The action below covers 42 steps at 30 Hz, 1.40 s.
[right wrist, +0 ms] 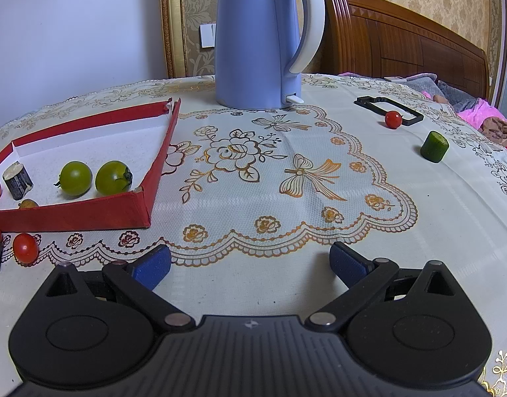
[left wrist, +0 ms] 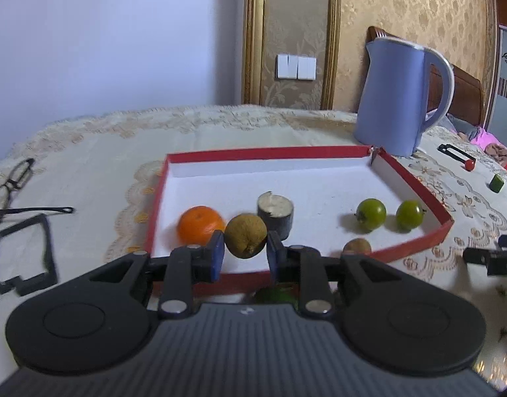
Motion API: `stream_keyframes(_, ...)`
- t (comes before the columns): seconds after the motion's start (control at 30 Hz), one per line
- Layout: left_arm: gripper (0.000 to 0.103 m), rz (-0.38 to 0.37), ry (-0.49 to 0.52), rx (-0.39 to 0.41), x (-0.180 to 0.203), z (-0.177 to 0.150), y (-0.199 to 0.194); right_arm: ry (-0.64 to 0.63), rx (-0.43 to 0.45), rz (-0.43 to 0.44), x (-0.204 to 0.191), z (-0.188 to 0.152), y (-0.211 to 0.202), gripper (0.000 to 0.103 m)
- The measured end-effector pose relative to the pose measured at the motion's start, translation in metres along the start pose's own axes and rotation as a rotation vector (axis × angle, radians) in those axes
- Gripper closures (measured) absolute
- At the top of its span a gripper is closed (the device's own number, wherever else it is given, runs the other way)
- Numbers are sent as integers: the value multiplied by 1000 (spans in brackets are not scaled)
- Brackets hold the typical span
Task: Organize fruits
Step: 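Lower the brown pear into the tray and open the left tool, then move the right tool to the red cherry tomato and close on it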
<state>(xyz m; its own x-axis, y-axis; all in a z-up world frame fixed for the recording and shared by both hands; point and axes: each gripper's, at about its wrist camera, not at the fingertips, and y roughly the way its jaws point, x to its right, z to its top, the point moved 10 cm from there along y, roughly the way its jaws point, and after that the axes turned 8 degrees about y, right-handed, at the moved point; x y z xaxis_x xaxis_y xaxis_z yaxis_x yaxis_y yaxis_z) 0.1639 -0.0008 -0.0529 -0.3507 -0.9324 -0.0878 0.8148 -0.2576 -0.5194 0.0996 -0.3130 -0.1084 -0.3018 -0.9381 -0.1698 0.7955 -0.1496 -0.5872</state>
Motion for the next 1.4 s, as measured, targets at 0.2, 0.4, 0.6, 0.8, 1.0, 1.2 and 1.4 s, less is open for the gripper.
stream_keyframes(0.2, 79, 38, -5, -54, 1, 1, 30, 0, 0, 0, 0, 0, 0, 0)
stream_keyframes(0.4, 78, 21, -10, -99, 1, -8, 45, 0, 0, -1, 0, 0, 0, 0)
stream_keyframes(0.6, 70, 29, -26, -75, -3, -9, 36, 0, 0, 0, 0, 0, 0, 0)
stream_keyframes(0.8, 46, 62, -19, 10, -16, -13, -9, 0, 0, -1, 0, 0, 0, 0)
stream_keyframes(1.0, 23, 122, -77, -28, -39, -34, -25, 0, 0, -1, 0, 0, 0, 0)
stream_keyframes(1.2, 20, 168, -149, -111, -59, -53, -12, -1, -1, -1, 0, 0, 0, 0)
stream_keyframes(1.4, 8, 176, -155, -105, -62, -61, -8, -1, 0, -1, -1, 0, 0, 0)
